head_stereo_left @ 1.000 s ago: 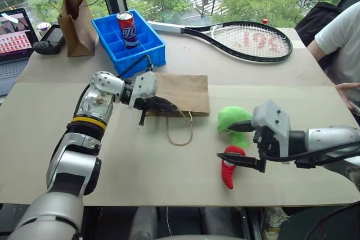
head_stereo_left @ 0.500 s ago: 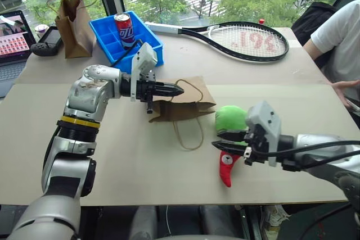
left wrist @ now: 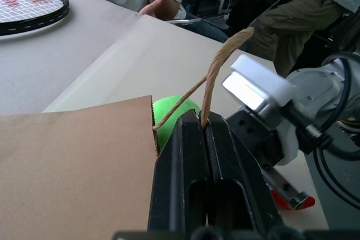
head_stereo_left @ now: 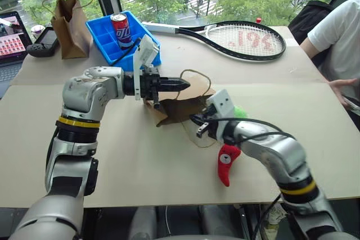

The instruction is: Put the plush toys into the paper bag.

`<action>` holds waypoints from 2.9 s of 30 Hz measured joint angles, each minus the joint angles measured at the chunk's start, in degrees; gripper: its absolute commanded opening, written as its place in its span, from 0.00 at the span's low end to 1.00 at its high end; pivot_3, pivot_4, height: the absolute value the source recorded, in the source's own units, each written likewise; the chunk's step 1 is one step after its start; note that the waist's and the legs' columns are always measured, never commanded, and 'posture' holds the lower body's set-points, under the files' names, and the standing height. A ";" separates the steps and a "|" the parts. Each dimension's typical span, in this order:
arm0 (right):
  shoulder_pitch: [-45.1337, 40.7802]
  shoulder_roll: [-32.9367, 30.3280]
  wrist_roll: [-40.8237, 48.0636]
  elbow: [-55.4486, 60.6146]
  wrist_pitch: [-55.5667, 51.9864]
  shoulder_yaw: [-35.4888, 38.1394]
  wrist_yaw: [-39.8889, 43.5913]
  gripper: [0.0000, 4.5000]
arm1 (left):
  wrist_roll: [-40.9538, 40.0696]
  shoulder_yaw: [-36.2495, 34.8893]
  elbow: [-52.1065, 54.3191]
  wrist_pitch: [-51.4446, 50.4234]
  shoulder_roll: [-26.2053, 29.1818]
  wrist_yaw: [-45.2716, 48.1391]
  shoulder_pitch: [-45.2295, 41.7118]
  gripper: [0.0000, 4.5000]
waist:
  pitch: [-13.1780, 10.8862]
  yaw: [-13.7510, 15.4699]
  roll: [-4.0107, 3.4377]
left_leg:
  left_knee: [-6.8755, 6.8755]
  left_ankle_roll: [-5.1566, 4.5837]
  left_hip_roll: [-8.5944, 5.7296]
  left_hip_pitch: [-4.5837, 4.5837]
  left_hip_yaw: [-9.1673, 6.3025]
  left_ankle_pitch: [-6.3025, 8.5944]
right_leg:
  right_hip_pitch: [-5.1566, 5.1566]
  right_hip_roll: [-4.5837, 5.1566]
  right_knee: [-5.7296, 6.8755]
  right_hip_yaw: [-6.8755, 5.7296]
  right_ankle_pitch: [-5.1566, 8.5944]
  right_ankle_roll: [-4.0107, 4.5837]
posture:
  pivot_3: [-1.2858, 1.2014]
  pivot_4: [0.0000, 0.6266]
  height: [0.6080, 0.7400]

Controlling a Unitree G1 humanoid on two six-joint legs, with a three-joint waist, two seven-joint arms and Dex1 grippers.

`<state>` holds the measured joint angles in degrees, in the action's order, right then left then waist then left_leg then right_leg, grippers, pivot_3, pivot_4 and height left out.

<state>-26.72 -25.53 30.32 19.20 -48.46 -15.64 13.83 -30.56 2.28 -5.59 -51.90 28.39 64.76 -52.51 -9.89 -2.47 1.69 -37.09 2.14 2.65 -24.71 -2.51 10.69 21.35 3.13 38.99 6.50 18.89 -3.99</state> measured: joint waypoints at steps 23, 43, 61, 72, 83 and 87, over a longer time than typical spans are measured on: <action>-4.09 8.99 -21.34 -20.02 15.29 -6.87 12.96 0.01 | -5.59 -5.30 2.76 -6.69 8.31 -6.09 -8.69 0.00 | -0.01 -0.25 -0.02 | 0.23 0.37 0.00 0.04 -0.42 -0.22 | -0.03 0.00 0.06 -0.44 -0.01 0.02 | 0.52 0.24 1.00; -6.71 11.81 -15.21 -8.69 9.46 3.70 16.62 0.13 | -2.90 -1.56 4.77 0.32 13.26 -0.69 -3.30 0.00 | -0.07 -0.09 -0.09 | 0.25 0.39 0.00 -0.01 -0.43 -0.23 | -0.01 0.01 0.06 -0.47 -0.01 0.03 | 0.52 0.24 1.00; -0.61 -25.88 3.54 12.00 -16.95 24.19 27.90 0.98 | -3.02 -0.21 4.35 1.35 10.47 0.58 -1.18 0.00 | -0.13 0.12 -0.10 | 0.26 0.38 -0.04 -0.15 -0.43 -0.24 | -0.03 0.06 -0.18 -0.49 0.00 0.05 | 0.52 0.24 1.00; 5.17 -19.48 -8.01 -8.91 1.60 13.97 27.58 0.86 | -7.48 -0.37 8.18 -5.59 8.53 -1.81 -0.77 0.00 | -0.16 -0.06 -0.13 | 0.25 0.35 -0.08 -0.16 -0.42 -0.26 | -0.02 0.08 -0.15 -0.46 0.00 0.05 | 0.52 0.24 1.00; 5.38 -23.35 -10.75 -12.16 5.75 16.50 29.68 0.05 | -11.34 -2.00 10.98 -10.26 8.48 -5.70 0.30 0.00 | -0.18 0.18 -0.17 | 0.25 0.35 -0.12 -0.16 -0.43 -0.26 | -0.05 0.11 -0.15 -0.47 0.00 0.04 | 0.52 0.24 1.00; 2.36 -30.09 -9.92 -9.05 5.69 21.82 32.07 0.01 | -11.67 -2.10 11.11 -10.59 8.29 -6.43 0.71 0.00 | -0.34 0.10 -0.41 | 0.25 0.35 -0.15 -0.16 -0.43 -0.26 | -0.04 0.14 -0.16 -0.47 0.00 0.04 | 0.52 0.24 1.00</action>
<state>-24.36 -55.62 20.40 10.15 -42.77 6.18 45.90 -42.23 0.18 5.52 -62.50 36.68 58.33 -51.79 -10.23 -2.37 1.28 -36.84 2.49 2.51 -24.87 -2.94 10.43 21.31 3.27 38.84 6.03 18.89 -3.94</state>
